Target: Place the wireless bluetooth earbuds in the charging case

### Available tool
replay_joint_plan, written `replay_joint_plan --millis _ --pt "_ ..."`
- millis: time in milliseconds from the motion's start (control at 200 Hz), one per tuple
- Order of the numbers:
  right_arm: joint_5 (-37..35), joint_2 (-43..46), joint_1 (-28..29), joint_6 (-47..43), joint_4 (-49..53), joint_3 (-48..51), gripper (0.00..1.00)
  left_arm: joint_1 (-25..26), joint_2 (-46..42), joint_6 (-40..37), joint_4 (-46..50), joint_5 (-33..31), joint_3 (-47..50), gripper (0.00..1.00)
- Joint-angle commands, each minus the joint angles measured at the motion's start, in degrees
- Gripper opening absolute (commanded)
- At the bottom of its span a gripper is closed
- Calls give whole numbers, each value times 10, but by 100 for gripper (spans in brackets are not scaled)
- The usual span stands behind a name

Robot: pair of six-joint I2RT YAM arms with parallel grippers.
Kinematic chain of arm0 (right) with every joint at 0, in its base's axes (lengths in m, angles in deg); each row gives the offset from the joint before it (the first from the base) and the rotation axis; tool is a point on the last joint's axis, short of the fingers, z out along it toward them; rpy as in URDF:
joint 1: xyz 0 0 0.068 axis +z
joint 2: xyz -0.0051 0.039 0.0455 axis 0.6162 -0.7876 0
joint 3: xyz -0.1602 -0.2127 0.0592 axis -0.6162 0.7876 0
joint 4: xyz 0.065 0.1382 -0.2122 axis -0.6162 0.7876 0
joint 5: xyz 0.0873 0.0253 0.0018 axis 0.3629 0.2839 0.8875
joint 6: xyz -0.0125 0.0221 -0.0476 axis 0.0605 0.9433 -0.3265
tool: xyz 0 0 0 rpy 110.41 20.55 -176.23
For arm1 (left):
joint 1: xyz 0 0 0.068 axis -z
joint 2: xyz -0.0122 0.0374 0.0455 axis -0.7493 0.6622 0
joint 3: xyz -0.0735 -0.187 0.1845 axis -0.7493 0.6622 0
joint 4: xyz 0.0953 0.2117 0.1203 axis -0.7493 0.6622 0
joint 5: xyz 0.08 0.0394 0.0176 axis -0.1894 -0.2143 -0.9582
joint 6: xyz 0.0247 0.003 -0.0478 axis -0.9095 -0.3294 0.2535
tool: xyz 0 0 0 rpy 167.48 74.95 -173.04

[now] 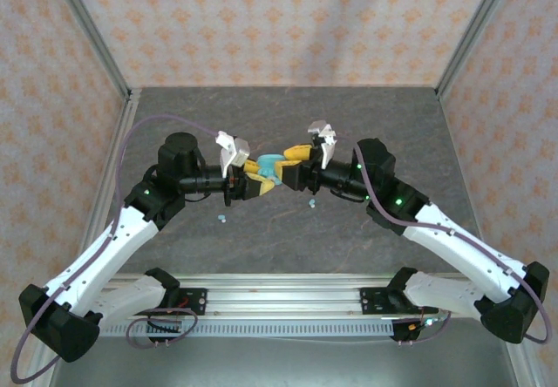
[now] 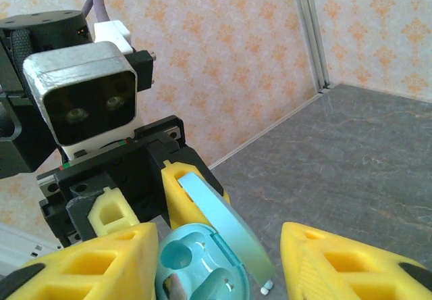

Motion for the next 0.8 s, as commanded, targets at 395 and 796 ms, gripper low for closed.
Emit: replay_joint_plan --millis 395,796 --pt "-203 15 -48 201 254 -92 55 -15 -42 -22 89 -37 5 12" --pt "-98 -269 -43 299 232 -134 47 -24 -119 -45 184 -76 0 12"
